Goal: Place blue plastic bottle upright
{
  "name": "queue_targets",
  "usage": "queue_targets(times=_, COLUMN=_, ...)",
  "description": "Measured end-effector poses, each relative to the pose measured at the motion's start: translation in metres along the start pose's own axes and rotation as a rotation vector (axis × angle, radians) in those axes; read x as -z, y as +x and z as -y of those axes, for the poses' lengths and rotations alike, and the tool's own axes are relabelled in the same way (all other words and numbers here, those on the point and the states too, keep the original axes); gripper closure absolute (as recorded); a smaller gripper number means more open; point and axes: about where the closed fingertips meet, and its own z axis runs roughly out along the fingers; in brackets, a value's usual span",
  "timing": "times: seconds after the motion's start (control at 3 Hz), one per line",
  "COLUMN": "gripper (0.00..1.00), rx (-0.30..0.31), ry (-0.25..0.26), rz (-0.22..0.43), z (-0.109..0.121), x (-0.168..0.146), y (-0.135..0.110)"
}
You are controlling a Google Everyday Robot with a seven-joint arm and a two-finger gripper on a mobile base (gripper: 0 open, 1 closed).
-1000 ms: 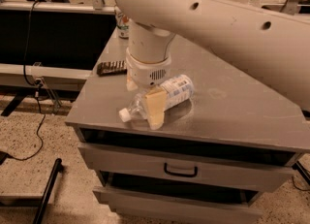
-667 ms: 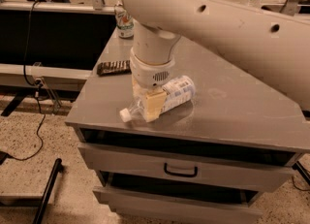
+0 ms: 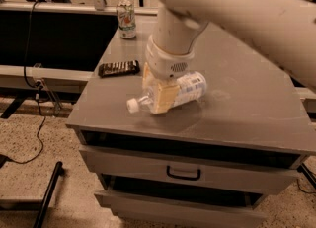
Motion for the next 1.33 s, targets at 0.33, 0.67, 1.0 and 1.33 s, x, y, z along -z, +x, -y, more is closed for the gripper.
queue_targets(times=0.33, gripper=1.00, rx=-0.010, ry=0.018, rz=0.156, z=0.004, x=0.045, y=0.001)
queue_targets(times=0.67, gripper=1.00, rx=-0.026, ry=0.006, rz=0.433, z=0.014, x=0.101, y=-0.006)
queue_targets(times=1.0, gripper=1.00, rx=-0.042, ry=0.007, rz=0.611, z=0.024, x=0.128, y=-0.018)
queue_targets(times=1.33, gripper=1.00, rx=-0.082, ry=0.018, rz=0.783, z=0.026, x=0.156, y=-0.033)
